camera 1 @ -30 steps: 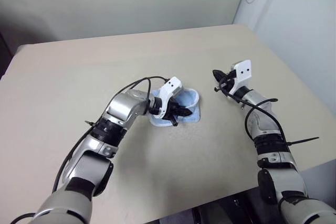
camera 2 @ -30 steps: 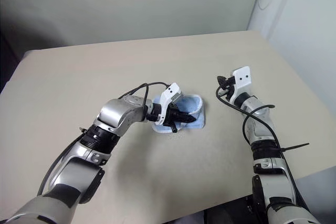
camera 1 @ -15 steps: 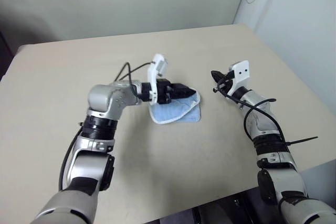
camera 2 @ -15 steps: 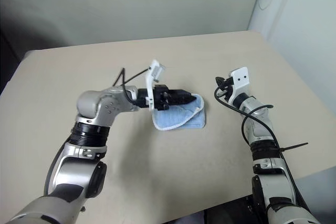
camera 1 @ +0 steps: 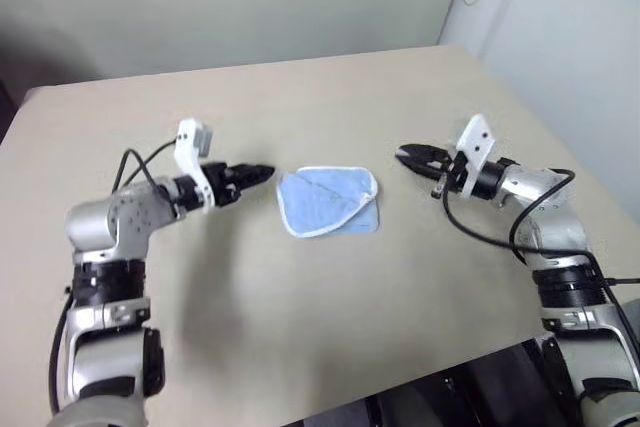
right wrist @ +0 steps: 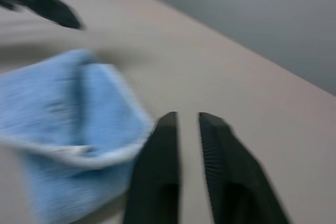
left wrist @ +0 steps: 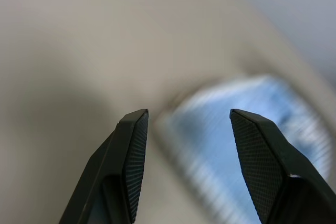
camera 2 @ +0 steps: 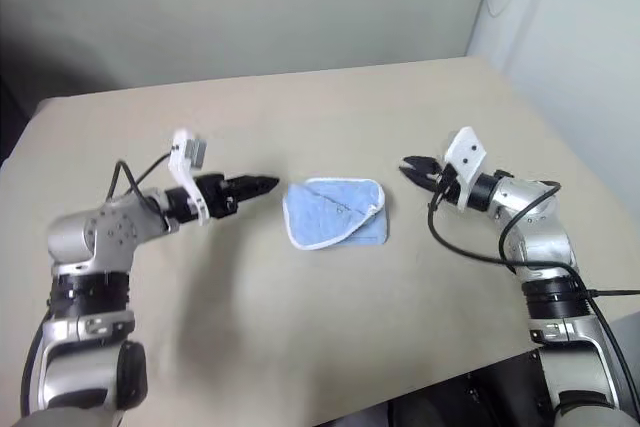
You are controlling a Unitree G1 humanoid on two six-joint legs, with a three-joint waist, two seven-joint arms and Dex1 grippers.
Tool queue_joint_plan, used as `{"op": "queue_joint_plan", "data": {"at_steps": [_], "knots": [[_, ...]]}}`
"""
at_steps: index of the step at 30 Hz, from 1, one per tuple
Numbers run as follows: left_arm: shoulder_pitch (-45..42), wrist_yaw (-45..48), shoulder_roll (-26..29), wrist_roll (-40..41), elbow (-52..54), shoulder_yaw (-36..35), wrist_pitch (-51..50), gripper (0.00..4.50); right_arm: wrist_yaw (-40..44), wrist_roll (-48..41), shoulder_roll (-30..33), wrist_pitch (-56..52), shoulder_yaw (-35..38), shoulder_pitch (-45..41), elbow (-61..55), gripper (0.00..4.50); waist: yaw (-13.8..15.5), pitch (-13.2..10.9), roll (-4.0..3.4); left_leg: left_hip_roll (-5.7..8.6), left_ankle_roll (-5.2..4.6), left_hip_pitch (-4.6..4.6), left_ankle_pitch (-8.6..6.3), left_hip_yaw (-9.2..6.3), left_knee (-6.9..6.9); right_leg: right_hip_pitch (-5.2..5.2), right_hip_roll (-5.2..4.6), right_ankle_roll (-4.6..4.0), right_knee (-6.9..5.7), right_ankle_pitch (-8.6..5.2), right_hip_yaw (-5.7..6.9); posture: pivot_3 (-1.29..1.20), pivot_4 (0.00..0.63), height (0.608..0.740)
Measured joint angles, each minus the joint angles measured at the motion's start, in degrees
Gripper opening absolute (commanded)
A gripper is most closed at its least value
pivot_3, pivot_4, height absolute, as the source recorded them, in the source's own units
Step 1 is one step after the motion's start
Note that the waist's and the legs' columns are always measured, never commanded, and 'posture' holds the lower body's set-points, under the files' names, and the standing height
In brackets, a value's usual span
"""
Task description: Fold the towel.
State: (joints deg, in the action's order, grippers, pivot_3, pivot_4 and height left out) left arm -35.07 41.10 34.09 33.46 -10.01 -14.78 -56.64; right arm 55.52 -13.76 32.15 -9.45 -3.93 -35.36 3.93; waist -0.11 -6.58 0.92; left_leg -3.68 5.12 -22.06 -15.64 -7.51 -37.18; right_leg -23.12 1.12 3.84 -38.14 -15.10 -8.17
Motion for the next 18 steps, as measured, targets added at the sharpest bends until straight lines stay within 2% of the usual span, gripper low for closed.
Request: {"op": "queue_joint_plan", "data": {"at_steps": [5, 11, 14, 18], "knots": [[4.56, -1.59, -1.54, 0.50, 2.63, -1.57, 1.89, 2.72, 5.67, 0.49, -0.01, 0.07, -6.95, 0.60, -5.57, 1.22, 0.23, 0.00, 0.03, 0.00, -0.02, 0.00, -0.01, -0.06, -0.03, 0.12, 0.02, 0.09, 0.02, 0.12, 0.04, 0.00, 0.150, 0.740], [6.46, -4.51, -2.79, 1.35, 4.50, -4.82, 3.16, 2.72, 6.86, 4.70, -2.57, 2.60, -14.01, 0.32, -6.49, 1.22, 0.13, 0.01, 0.06, -0.01, -0.07, 0.03, -0.03, -0.07, -0.16, 0.23, -0.06, 0.17, 0.12, 0.24, 0.04, 0.00, 0.150, 0.740], [7.61, -5.58, -3.55, 1.80, 5.53, -4.99, 3.16, 2.72, 7.78, 8.08, -3.60, 7.01, -17.73, 0.25, -5.17, 1.81, 0.21, 0.02, 0.07, 0.00, -0.08, 0.02, -0.03, -0.11, -0.15, 0.22, -0.09, 0.16, 0.15, 0.25, 0.07, 0.00, 0.150, 0.740], [7.99, -6.86, -3.82, 2.92, 6.31, -5.65, 3.15, 2.72, 6.74, 12.88, -5.14, 14.19, -19.53, -0.73, -0.80, 3.05, 0.17, 0.02, 0.08, -0.01, -0.08, 0.02, -0.04, -0.11, -0.14, 0.22, -0.08, 0.12, 0.15, 0.28, 0.08, 0.00, 0.150, 0.740]]}}
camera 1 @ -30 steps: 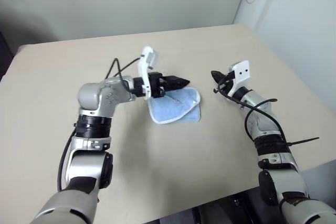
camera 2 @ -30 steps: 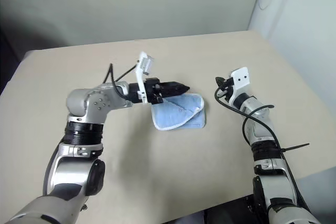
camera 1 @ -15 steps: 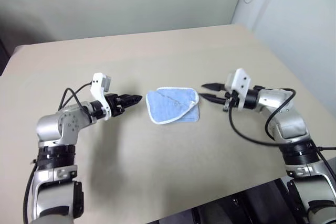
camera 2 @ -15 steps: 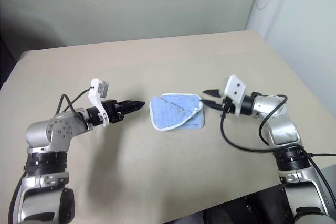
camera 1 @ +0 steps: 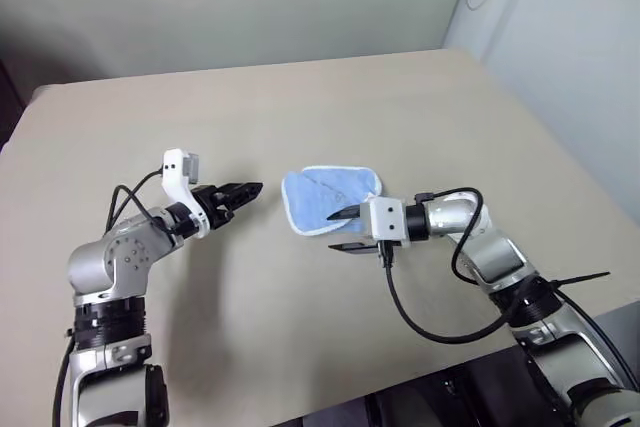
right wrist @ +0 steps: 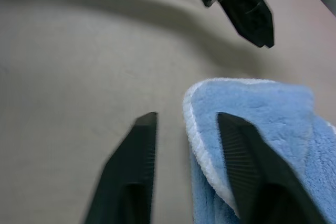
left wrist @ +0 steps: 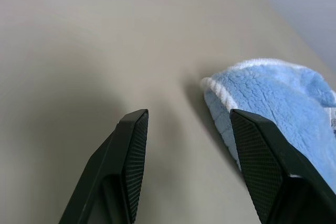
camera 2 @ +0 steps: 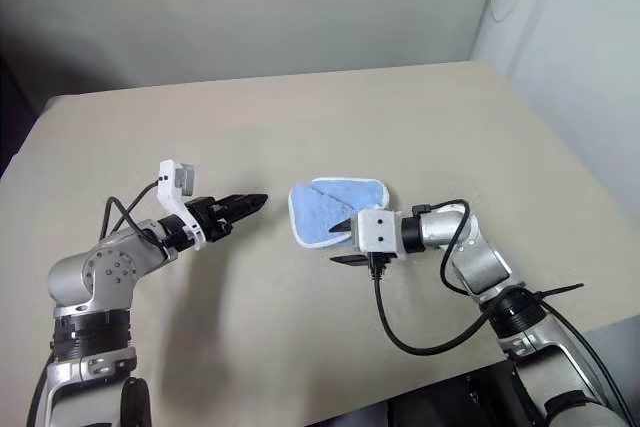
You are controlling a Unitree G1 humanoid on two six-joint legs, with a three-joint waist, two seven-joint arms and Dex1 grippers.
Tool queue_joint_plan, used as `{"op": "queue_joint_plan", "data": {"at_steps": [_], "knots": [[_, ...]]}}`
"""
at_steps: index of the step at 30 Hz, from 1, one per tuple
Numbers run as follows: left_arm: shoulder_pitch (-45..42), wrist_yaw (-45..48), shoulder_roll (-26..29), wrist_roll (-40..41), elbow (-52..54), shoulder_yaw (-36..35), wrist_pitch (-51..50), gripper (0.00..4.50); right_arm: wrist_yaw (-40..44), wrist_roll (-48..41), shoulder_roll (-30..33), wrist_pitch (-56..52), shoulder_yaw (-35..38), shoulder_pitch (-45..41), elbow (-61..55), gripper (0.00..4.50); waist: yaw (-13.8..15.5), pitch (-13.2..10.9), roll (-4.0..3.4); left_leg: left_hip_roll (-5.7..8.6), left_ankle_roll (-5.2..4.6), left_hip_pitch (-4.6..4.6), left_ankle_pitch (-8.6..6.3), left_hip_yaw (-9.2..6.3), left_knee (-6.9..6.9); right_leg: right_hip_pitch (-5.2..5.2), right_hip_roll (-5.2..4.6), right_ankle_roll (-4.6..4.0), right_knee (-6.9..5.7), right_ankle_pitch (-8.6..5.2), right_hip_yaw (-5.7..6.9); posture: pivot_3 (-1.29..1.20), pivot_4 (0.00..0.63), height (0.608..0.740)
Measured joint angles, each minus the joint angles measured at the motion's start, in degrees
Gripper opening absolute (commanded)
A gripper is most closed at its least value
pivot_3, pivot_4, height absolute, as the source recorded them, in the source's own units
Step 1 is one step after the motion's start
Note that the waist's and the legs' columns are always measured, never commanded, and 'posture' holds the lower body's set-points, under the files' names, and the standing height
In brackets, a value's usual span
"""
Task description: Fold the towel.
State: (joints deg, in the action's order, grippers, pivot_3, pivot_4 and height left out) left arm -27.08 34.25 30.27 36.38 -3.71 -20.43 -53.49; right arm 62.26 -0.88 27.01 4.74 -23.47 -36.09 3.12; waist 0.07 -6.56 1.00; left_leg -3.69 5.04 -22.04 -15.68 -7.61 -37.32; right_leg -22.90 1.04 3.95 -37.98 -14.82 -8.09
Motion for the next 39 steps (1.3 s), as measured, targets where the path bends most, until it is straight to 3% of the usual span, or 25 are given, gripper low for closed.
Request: {"op": "queue_joint_plan", "data": {"at_steps": [6, 11, 14, 19, 21, 28, 39], "knots": [[0.87, -1.48, -0.54, 1.12, 1.52, -0.30, 0.00, 2.72, -4.67, 7.18, -2.80, 11.29, -0.85, -1.58, 8.23, 3.05, -0.02, 0.00, 0.00, -0.01, -0.01, 0.00, -0.01, -0.01, 0.04, -0.02, -0.01, -0.03, 0.02, 0.02, 0.02, 0.00, 0.150, 0.740], [1.22, -2.31, -1.10, 2.24, 1.55, -0.30, 0.00, 2.72, -8.47, 9.10, -6.17, 14.16, -0.83, -2.64, 14.39, 3.05, 0.00, 0.00, 0.01, -0.02, 0.00, 0.00, 0.00, 0.00, 0.07, -0.03, -0.01, -0.09, 0.04, 0.05, 0.04, 0.00, 0.150, 0.740], [1.32, -2.55, -1.13, 2.49, 1.63, -0.30, 0.00, 2.72, -9.47, 9.06, -6.67, 14.48, -0.26, -3.37, 16.28, 2.51, 0.03, 0.00, 0.01, -0.01, 0.00, 0.00, 0.00, 0.00, 0.08, -0.01, -0.02, -0.10, 0.06, 0.06, 0.05, 0.00, 0.150, 0.740], [1.38, -3.34, -1.23, 3.07, 1.68, -0.28, 0.00, 2.72, -7.89, 6.05, -6.78, 12.30, 0.59, -3.09, 16.32, 0.79, 0.04, 0.00, 0.01, 0.01, 0.04, -0.01, 0.02, 0.06, 0.10, 0.00, 0.01, -0.16, 0.07, 0.08, 0.07, 0.00, 0.150, 0.740], [1.40, -3.39, -1.24, 3.18, 1.69, -0.25, 0.00, 2.72, -6.67, 3.70, -6.81, 9.98, 1.27, -2.59, 15.33, 0.05, 0.05, 0.00, 0.01, 0.02, 0.05, 0.00, 0.02, 0.07, 0.10, 0.01, 0.02, -0.19, 0.07, 0.07, 0.09, 0.00, 0.150, 0.740], [1.47, -3.37, -1.66, 3.40, 1.69, 0.14, 0.01, 2.72, -5.68, -7.23, -9.41, -9.46, 6.88, -2.24, 10.20, 0.02, 0.12, 0.01, 0.01, 0.03, 0.10, 0.00, 0.05, 0.13, 0.10, 0.01, 0.11, -0.28, 0.07, 0.06, 0.11, 0.00, 0.150, 0.740], [2.25, -3.40, -2.53, 4.40, 3.82, 0.63, 0.02, 2.72, -15.70, -21.58, -13.93, -44.33, 22.05, -10.07, 15.49, 0.02, 0.15, 0.00, 0.00, -0.05, 0.14, 0.00, 0.07, 0.10, 0.21, -0.12, 0.44, -0.37, 0.04, 0.03, 0.07, 0.00, 0.150, 0.740]]}}
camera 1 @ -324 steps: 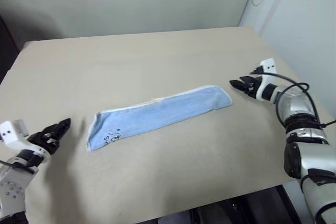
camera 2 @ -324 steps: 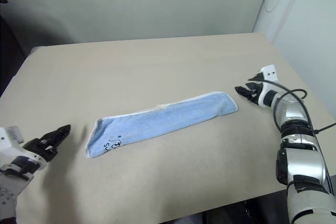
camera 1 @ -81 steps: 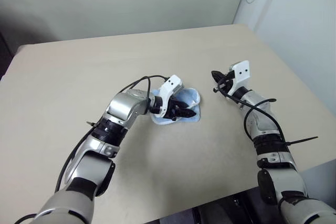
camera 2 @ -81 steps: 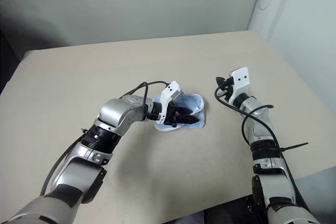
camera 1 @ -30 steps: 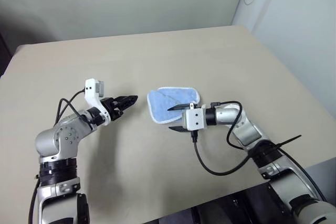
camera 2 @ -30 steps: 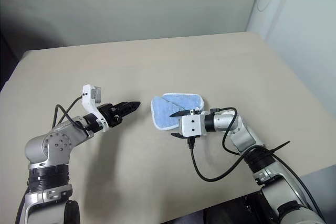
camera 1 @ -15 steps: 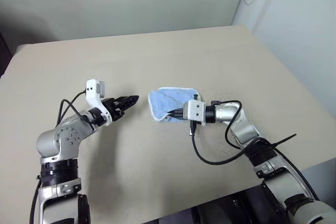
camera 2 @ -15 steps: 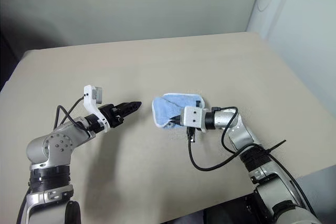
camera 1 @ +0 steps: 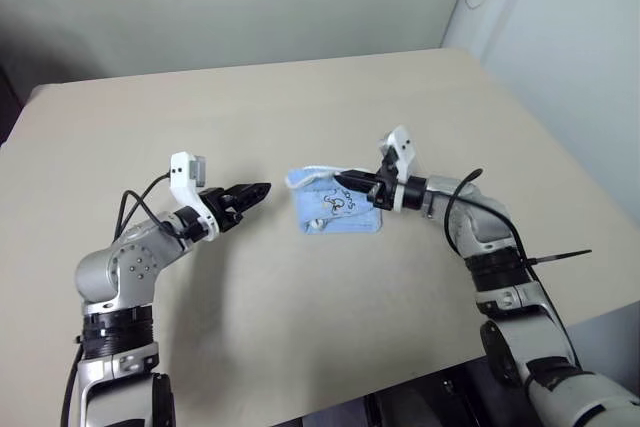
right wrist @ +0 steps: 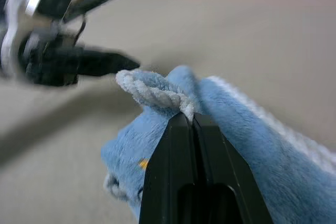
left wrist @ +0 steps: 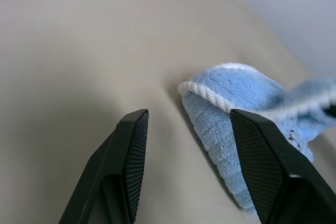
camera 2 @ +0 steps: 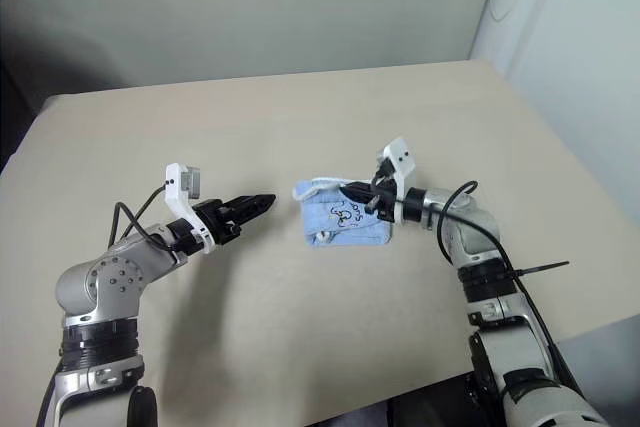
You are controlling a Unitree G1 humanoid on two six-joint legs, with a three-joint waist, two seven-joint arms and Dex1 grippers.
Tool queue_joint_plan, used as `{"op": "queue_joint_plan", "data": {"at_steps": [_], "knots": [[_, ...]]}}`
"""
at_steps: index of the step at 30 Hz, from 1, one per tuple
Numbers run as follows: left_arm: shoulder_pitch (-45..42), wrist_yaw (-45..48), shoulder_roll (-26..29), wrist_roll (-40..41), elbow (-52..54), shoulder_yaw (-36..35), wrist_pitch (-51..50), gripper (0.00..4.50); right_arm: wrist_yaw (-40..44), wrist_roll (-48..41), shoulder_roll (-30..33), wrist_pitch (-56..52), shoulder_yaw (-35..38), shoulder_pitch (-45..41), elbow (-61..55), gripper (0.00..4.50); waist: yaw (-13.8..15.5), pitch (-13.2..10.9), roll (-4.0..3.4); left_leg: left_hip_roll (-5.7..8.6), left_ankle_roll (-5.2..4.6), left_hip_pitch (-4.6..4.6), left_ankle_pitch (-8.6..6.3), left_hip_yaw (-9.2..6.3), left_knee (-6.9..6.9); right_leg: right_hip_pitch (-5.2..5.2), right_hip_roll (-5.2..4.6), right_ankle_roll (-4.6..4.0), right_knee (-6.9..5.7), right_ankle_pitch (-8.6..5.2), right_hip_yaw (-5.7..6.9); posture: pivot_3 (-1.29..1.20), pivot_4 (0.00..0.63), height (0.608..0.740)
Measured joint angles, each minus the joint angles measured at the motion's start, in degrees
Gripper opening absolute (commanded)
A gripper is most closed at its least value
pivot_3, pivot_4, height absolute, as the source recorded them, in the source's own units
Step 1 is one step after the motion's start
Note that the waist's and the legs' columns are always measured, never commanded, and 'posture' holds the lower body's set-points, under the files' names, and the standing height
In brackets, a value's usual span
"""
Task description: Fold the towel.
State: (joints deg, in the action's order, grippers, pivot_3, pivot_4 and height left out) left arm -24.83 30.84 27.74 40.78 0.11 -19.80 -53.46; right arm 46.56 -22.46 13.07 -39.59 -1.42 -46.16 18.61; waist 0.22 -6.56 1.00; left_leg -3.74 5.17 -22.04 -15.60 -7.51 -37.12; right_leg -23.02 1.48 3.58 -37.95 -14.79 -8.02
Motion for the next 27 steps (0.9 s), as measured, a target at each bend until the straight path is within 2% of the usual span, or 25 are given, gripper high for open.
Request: {"op": "queue_joint_plan", "data": {"at_steps": [6, 11, 15, 22, 27], "knots": [[-0.02, -0.01, -0.48, 0.12, 0.03, 0.64, 0.19, 2.72, -9.72, -3.40, -2.39, -7.07, 9.54, -8.28, 10.81, 0.02, 0.00, 0.00, 0.00, -0.03, 0.00, -0.01, 0.00, -0.07, 0.10, -0.14, 0.04, -0.04, -0.01, -0.02, -0.04, 0.00, 0.150, 0.740], [-0.17, 0.02, -1.47, 0.12, 0.04, 1.60, 0.64, 2.72, -11.85, -1.80, -2.51, -6.57, 8.87, -9.13, 14.03, 0.02, -0.05, 0.00, 0.00, -0.05, 0.00, -0.02, 0.00, -0.07, 0.07, -0.21, 0.03, -0.05, -0.02, -0.02, -0.04, 0.00, 0.150, 0.740], [-1.13, 0.04, -2.03, 0.12, 0.04, 2.91, 0.89, 2.72, -11.29, -0.35, -2.22, -6.54, 5.58, -8.06, 13.48, 0.94, -0.08, 0.00, 0.00, -0.07, 0.00, -0.03, 0.00, -0.07, 0.07, -0.21, 0.04, -0.05, -0.04, -0.02, -0.04, 0.00, 0.150, 0.740], [-1.99, 0.27, -2.15, 0.11, 0.04, 4.03, 1.30, 2.72, -10.33, 0.52, -0.24, -5.65, 3.99, -6.79, 8.89, 3.36, -0.01, 0.00, 0.00, -0.05, -0.01, -0.05, -0.01, -0.06, 0.05, -0.18, 0.08, -0.05, -0.04, -0.02, -0.03, 0.00, 0.150, 0.740], [-2.37, 1.44, -1.74, -0.08, 0.70, 4.88, 2.65, 2.72, -7.09, 3.89, 4.18, 4.29, 0.93, -2.33, -0.37, 3.36, 0.01, 0.00, 0.00, -0.04, -0.01, -0.12, -0.01, -0.06, -0.02, -0.19, 0.08, -0.03, -0.04, -0.01, 0.00, 0.00, 0.150, 0.740]]}}
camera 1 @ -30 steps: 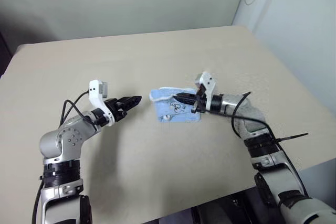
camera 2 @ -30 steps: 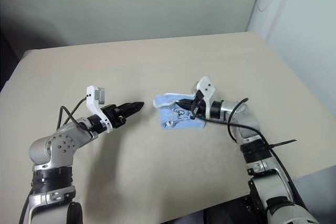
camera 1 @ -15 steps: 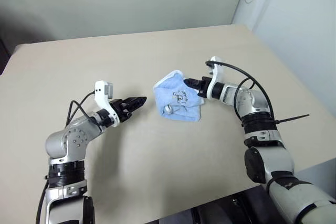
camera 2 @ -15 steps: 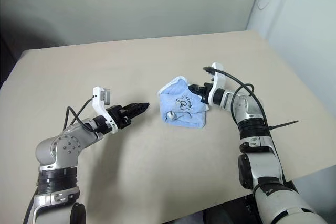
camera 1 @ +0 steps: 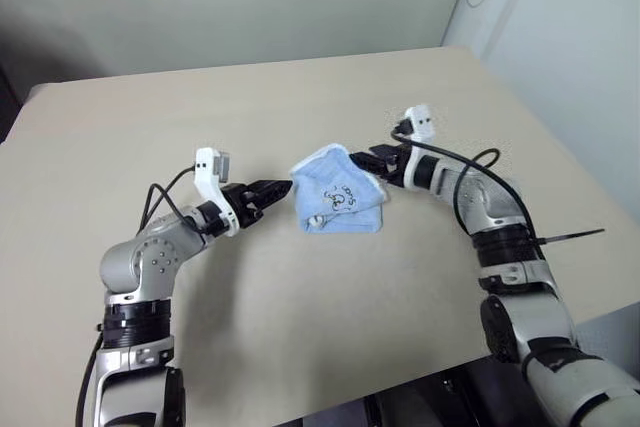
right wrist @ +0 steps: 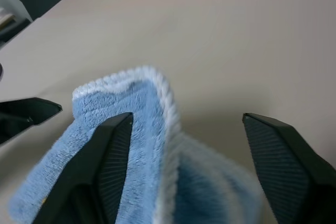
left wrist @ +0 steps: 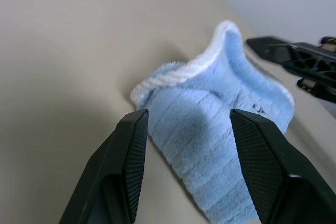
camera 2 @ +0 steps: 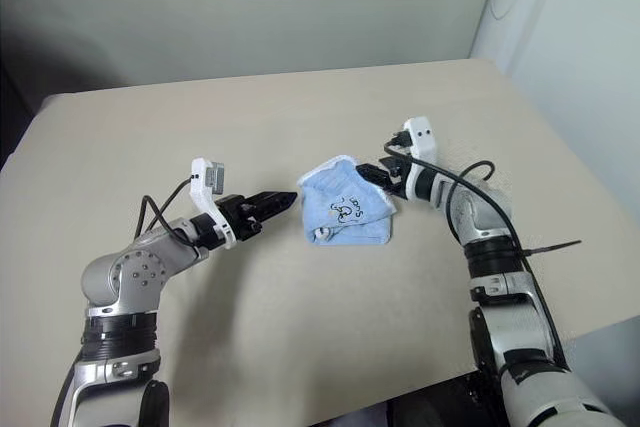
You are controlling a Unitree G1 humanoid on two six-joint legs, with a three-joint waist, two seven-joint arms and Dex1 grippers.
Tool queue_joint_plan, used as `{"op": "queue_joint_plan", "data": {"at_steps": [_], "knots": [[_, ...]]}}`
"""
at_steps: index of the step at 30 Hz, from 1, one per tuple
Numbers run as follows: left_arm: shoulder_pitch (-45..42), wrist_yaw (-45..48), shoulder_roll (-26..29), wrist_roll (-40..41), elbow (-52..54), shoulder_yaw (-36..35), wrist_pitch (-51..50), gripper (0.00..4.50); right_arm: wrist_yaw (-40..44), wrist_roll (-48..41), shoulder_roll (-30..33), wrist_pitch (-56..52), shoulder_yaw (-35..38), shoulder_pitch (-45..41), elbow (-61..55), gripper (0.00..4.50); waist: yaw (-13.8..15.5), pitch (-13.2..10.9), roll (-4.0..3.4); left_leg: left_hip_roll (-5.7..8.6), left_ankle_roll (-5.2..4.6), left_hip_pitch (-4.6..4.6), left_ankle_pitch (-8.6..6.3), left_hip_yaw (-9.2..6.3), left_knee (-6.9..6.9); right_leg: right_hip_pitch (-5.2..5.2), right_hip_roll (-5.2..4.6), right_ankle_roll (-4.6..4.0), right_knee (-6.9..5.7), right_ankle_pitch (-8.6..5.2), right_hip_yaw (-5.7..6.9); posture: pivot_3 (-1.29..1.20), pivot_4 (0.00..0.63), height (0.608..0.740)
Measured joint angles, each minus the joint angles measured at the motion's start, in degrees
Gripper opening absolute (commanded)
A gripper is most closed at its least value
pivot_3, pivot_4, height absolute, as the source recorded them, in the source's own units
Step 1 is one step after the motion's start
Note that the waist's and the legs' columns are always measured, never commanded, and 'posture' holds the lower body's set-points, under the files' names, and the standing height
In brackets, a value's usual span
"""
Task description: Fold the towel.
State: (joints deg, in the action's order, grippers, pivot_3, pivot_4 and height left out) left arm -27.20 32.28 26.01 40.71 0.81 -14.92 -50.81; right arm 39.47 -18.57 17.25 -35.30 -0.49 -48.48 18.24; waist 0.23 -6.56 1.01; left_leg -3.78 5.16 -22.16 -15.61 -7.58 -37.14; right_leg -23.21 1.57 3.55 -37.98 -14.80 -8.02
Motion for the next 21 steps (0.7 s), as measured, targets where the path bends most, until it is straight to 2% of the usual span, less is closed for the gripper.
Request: {"op": "queue_joint_plan", "data": {"at_steps": [2, 3, 5, 8, 12, 13, 17, 21], "knots": [[-0.47, 1.21, 0.53, -1.01, 1.39, 1.44, 1.96, 2.72, 2.36, 0.78, 1.48, 4.24, -0.82, 1.07, -2.61, 3.36, -0.04, 0.00, 0.00, 0.00, 0.00, 0.00, 0.00, -0.01, 0.00, 0.01, 0.01, 0.02, -0.01, 0.01, -0.01, 0.00, 0.150, 0.740], [-1.00, 1.73, 0.80, -1.78, 1.65, 2.37, 3.17, 2.72, 3.50, 0.84, 1.84, 5.71, -0.95, 1.21, -3.41, 3.20, -0.04, 0.00, 0.00, 0.00, 0.00, 0.00, 0.00, 0.00, 0.00, 0.03, 0.01, 0.04, -0.01, 0.02, -0.01, 0.00, 0.150, 0.740], [-2.45, 3.11, 0.75, -2.73, 1.74, 3.65, 5.76, 2.34, 5.71, 0.78, 2.10, 7.69, -1.21, 1.24, -4.67, 2.74, -0.03, 0.00, 0.00, 0.00, -0.01, 0.00, 0.00, 0.00, -0.03, 0.05, 0.02, 0.07, -0.02, 0.04, -0.01, 0.00, 0.150, 0.740], [-6.19, 4.19, -0.63, -4.00, 0.89, 5.21, 8.72, 1.46, 7.91, 0.91, 2.11, 9.63, -2.65, 1.66, -4.71, 1.76, 0.02, 0.00, 0.01, 0.01, -0.01, 0.00, -0.01, -0.02, -0.08, 0.08, -0.01, 0.11, -0.01, 0.06, -0.02, 0.00, 0.150, 0.740], [-10.88, 5.87, -1.51, -11.90, -6.25, 12.66, 15.25, 0.01, 8.55, 2.16, -0.21, 12.17, -4.70, 2.11, -0.11, 0.28, 0.15, 0.00, 0.00, 0.05, -0.07, 0.00, -0.04, -0.06, -0.14, 0.09, -0.21, 0.16, 0.00, 0.09, -0.04, 0.00, 0.150, 0.740], [-11.47, 6.52, -1.80, -14.94, -9.00, 15.84, 17.08, 0.00, 8.57, 2.57, -1.09, 12.73, -5.20, 2.33, 1.70, 0.04, 0.15, 0.00, 0.01, 0.05, -0.08, 0.00, -0.04, -0.08, -0.14, 0.06, -0.27, 0.16, 0.01, 0.09, -0.04, 0.00, 0.150, 0.740], [-12.24, 8.27, -2.46, -24.89, -19.65, 25.38, 22.76, 0.00, 8.22, 5.81, -3.04, 15.82, -7.59, 3.53, 9.11, 0.04, -0.01, 0.01, 0.01, 0.04, -0.07, -0.09, -0.04, -0.09, -0.14, -0.15, -0.38, 0.16, 0.02, 0.09, -0.07, 0.00, 0.150, 0.740], [-15.11, 9.09, -3.77, -29.31, -26.13, 27.21, 27.69, 0.00, 7.04, 8.74, -3.84, 18.79, -8.45, 4.63, 14.81, 0.04, 0.08, 0.07, -0.09, 0.06, -0.07, -0.08, -0.03, -0.09, -0.16, -0.11, -0.40, 0.15, -0.02, 0.10, -0.03, 0.00, 0.150, 0.740]]}}
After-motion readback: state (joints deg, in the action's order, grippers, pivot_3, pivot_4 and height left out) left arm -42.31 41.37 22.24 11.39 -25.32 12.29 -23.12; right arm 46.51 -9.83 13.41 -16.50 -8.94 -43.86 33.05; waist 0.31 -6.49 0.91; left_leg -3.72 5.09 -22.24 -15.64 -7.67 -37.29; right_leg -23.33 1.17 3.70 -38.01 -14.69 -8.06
